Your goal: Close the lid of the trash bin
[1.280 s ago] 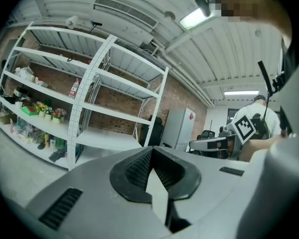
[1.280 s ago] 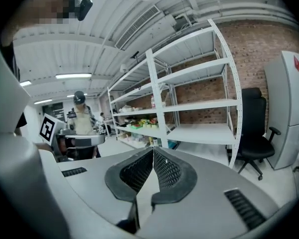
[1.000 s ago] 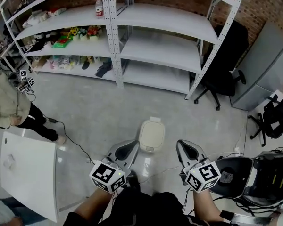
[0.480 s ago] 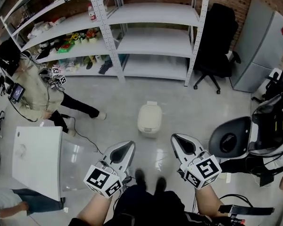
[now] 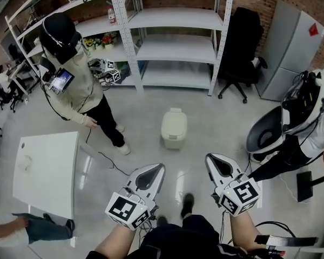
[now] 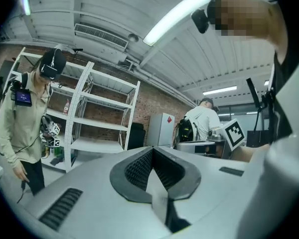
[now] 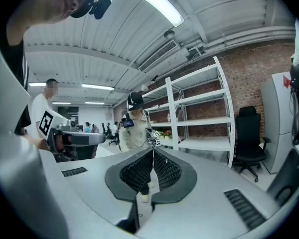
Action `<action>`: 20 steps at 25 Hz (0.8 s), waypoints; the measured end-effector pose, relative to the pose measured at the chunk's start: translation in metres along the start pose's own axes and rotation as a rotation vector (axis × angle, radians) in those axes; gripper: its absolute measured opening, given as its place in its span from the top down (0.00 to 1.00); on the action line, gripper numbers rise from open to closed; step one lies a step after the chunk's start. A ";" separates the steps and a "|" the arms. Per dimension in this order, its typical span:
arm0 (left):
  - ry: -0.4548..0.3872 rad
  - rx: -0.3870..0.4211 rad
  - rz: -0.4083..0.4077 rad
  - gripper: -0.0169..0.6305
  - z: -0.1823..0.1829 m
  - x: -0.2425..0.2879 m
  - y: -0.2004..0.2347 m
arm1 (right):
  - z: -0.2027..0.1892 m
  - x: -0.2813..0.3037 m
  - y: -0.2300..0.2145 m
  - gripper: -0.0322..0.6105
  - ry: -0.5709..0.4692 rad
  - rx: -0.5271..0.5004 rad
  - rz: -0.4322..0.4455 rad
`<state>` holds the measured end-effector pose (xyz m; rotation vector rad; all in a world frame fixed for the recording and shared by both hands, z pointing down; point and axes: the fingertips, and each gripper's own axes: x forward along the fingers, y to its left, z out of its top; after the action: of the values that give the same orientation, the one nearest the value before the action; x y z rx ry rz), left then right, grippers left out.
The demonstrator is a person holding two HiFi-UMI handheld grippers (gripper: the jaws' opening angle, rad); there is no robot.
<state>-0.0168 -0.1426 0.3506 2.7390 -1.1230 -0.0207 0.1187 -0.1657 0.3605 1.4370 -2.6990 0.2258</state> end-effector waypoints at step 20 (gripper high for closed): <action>-0.005 0.010 0.040 0.97 -0.032 -0.190 -0.149 | -0.028 -0.208 0.143 0.94 -0.057 0.005 -0.010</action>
<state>-0.0460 0.0989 0.3458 2.7260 -1.1828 -0.0167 0.1163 0.0875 0.3470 1.4809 -2.7371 0.1946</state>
